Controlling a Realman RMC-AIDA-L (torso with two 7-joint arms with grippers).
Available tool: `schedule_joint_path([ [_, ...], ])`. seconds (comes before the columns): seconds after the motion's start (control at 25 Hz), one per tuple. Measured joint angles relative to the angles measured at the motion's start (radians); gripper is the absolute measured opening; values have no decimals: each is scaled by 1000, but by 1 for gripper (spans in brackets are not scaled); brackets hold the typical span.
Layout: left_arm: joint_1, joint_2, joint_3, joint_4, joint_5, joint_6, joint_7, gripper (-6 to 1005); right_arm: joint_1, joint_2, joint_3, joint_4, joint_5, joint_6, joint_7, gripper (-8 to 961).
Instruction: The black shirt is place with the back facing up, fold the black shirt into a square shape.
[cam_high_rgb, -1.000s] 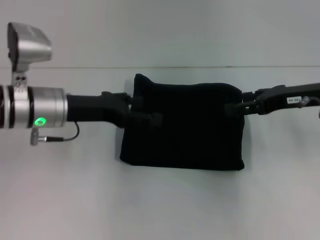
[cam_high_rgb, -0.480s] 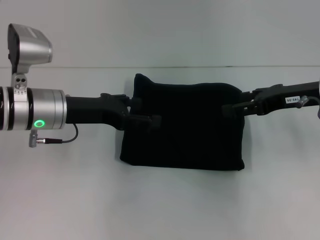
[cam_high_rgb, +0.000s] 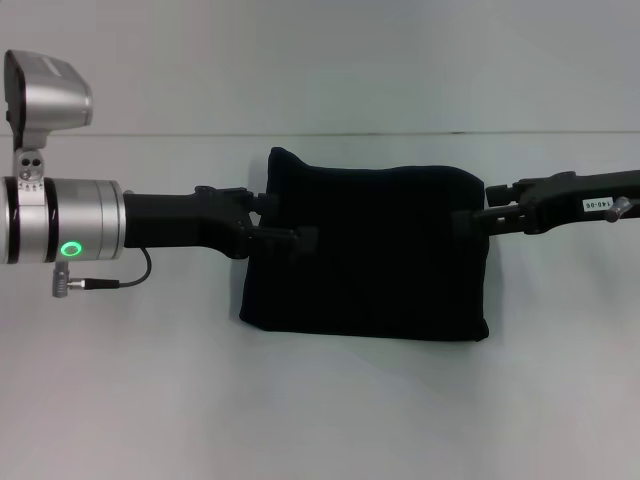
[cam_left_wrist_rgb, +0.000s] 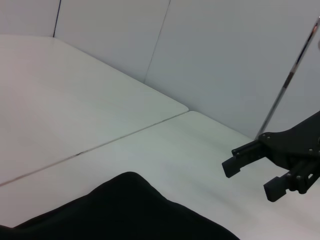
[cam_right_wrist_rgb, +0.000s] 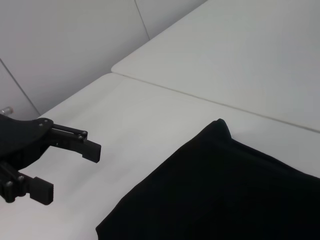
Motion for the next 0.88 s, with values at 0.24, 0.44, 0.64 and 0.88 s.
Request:
schedule_joint_path([
  [0.24,4,0,-9,1,-2,11,3,919,-4,3,0,0,1,-2,-6,914],
  [0.44,11,1,-28,1,-2,16,4,919,-6,5,0,0,1,-2,-11,914],
  [0.64,15,1,-38,1,-2,19,6,919,-6,6,0,0,1,-2,-13,914],
  [0.88,15,2,-38,1,0,19,8,920,0,9,0,0,1,2,-13,914],
])
